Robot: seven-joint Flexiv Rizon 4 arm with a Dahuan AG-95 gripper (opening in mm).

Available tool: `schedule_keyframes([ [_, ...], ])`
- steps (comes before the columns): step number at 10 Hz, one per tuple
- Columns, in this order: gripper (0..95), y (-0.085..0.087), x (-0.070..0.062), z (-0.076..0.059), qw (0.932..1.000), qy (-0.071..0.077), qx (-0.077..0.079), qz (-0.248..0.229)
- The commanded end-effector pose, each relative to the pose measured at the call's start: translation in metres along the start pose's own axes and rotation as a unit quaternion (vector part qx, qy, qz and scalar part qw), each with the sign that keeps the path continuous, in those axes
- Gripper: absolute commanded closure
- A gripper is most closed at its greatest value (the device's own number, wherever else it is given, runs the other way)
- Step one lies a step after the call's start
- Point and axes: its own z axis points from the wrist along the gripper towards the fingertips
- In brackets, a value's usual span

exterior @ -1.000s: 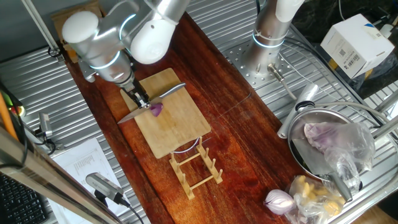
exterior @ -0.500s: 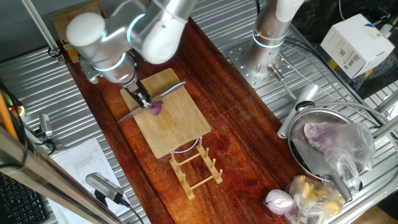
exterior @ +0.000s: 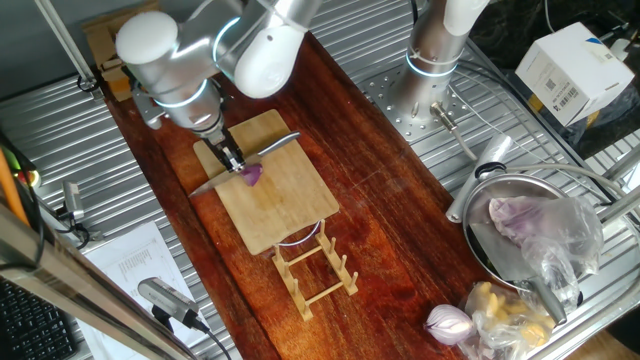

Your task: Chop the onions

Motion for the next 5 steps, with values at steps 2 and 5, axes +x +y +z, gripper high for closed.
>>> schedule_keyframes([
  [2, 95.0, -0.0007, 0.0034, 0.0011, 1.0000, -0.002, 0.002, -0.001],
  [5, 95.0, -0.0012, 0.0042, 0.0047, 1.0000, -0.004, 0.001, -0.003],
])
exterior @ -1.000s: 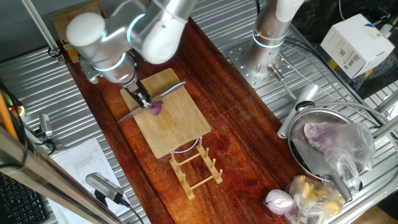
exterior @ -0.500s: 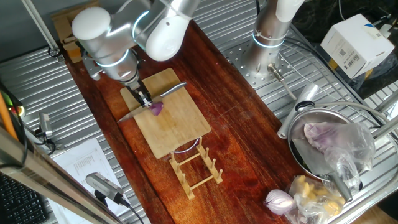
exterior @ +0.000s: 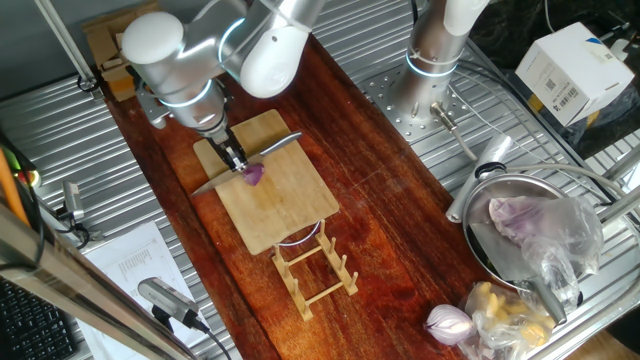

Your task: Chop the onions

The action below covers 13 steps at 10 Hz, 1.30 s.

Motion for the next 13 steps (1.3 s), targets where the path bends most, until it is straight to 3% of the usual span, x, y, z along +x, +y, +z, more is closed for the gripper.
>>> schedule_keyframes([
  [1, 95.0, 0.0004, -0.0010, 0.0006, 1.0000, 0.000, 0.000, 0.000],
  [13, 95.0, 0.0001, -0.0024, 0.0054, 1.0000, -0.003, 0.000, 0.006],
])
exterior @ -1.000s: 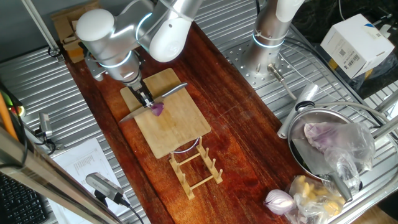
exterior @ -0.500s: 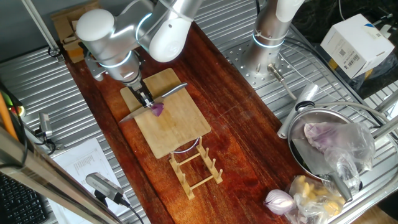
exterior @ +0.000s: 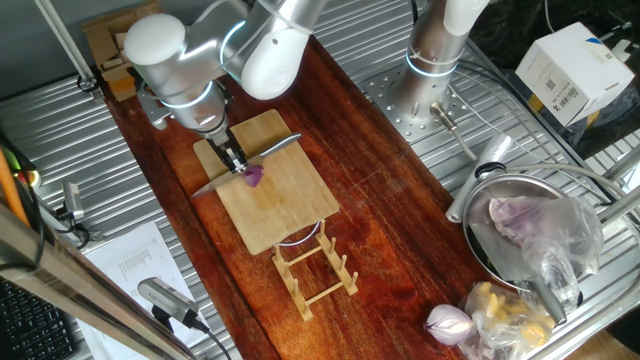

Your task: Chop the onions

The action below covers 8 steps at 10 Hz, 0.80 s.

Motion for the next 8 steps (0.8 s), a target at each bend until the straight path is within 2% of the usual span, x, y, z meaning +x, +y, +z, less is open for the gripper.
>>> schedule_keyframes([
  [1, 95.0, -0.0001, -0.0007, 0.0013, 1.0000, 0.002, 0.000, 0.006],
  [2, 95.0, 0.0001, -0.0006, 0.0004, 1.0000, 0.002, 0.000, 0.006],
  [3, 76.0, 0.0004, -0.0003, -0.0009, 1.0000, 0.001, 0.001, 0.004],
  [8, 76.0, 0.0008, 0.0008, -0.0041, 1.0000, 0.000, 0.001, 0.004],
])
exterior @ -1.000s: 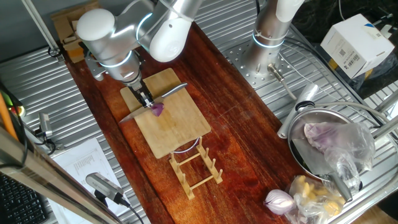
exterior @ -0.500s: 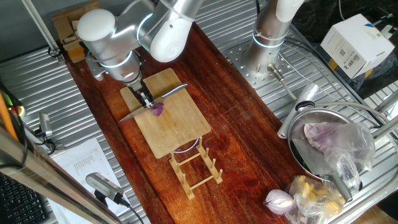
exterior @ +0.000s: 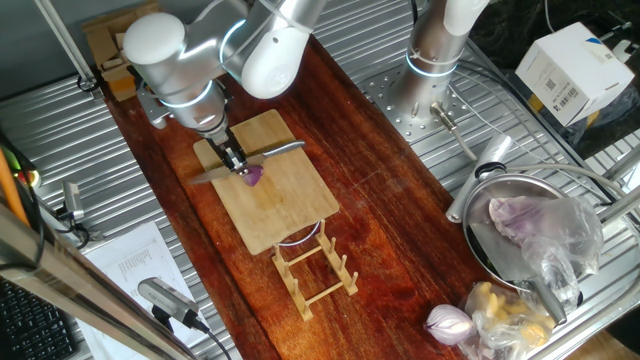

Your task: Chop the onions

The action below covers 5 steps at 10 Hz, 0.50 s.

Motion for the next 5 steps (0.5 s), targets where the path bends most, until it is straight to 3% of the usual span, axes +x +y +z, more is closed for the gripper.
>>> schedule_keyframes([
  [1, 76.0, 0.0002, 0.0000, -0.0009, 1.0000, 0.000, 0.000, -0.001],
  [5, 76.0, 0.0001, 0.0030, -0.0051, 1.0000, 0.000, 0.000, -0.002],
])
